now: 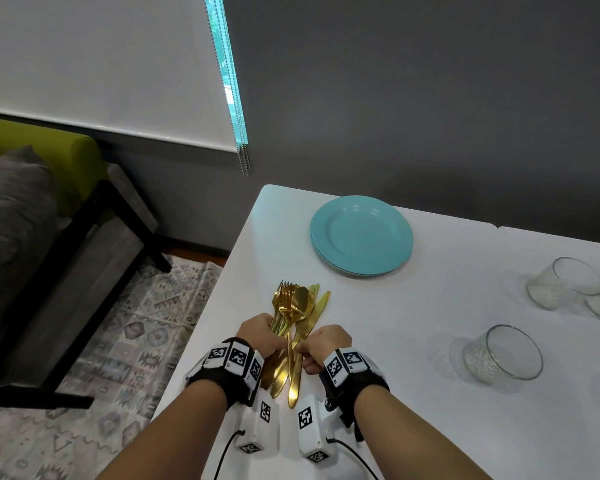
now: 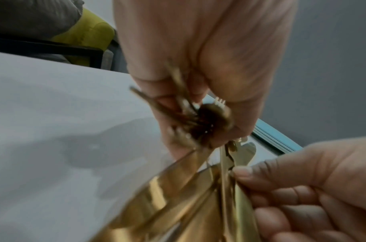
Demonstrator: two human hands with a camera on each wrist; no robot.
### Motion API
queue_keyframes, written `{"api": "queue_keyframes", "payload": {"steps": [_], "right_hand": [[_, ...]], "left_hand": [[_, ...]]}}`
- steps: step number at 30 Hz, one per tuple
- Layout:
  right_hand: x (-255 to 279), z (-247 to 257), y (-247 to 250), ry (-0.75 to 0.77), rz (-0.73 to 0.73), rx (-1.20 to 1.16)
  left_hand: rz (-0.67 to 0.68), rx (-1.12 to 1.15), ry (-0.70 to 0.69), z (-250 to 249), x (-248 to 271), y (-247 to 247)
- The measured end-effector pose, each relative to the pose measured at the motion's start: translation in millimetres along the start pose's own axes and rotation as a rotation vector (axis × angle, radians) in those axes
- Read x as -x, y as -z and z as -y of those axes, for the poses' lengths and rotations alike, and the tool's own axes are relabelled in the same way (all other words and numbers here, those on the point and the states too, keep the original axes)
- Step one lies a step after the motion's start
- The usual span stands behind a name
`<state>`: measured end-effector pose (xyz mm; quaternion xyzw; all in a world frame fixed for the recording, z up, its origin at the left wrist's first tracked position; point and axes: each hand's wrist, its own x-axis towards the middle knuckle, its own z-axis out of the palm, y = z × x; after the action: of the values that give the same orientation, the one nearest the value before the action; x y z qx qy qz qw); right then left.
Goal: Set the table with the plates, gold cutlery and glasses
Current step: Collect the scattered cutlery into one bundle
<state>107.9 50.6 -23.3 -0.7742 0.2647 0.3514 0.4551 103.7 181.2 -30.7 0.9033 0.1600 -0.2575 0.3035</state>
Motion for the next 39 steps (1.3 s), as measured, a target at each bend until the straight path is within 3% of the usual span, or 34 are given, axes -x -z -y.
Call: {"api": "queue_keyframes", "payload": {"steps": [4, 7, 11, 18, 26, 30, 35, 39], "right_hand": [[-2.7, -0.2, -4.2, 0.049, -0.023, 0.089], [-2.9, 2.3, -6.8, 0.19, -0.1, 0.282], [-4.3, 0.5, -17.5, 0.292, -0.026, 0.437], [-19.7, 2.1, -28.2, 0.195, -0.095, 0.468], [-21.9, 12.8, -37.3, 0.016, 0.03, 0.223], [-21.7, 12.5, -39.6, 0.023, 0.094, 0.221], [-18.4, 7.3, -38.2, 0.15, 0.087, 0.258], [-20.3, 4.6, -26.8, 0.134, -0.005, 0.427]], "left_hand": [[0.002, -0.006, -0.01, 4.9, -0.5, 2.1], [0.001, -0.018, -0.025, 7.0, -1.1, 0.5], [0.004, -0.007, -0.023, 10.0, -2.8, 0.0], [0.045, 0.041, -0.006, 17.8, -6.7, 1.7], [0.049, 0.046, -0.003, 21.0, -9.5, 12.1], [0.018, 0.03, -0.028, 23.3, -8.3, 11.7], [-0.02, 0.039, -0.014, 24.1, -4.0, 7.0], [-0.058, 0.028, 0.025, 23.3, -4.8, 6.7]]}}
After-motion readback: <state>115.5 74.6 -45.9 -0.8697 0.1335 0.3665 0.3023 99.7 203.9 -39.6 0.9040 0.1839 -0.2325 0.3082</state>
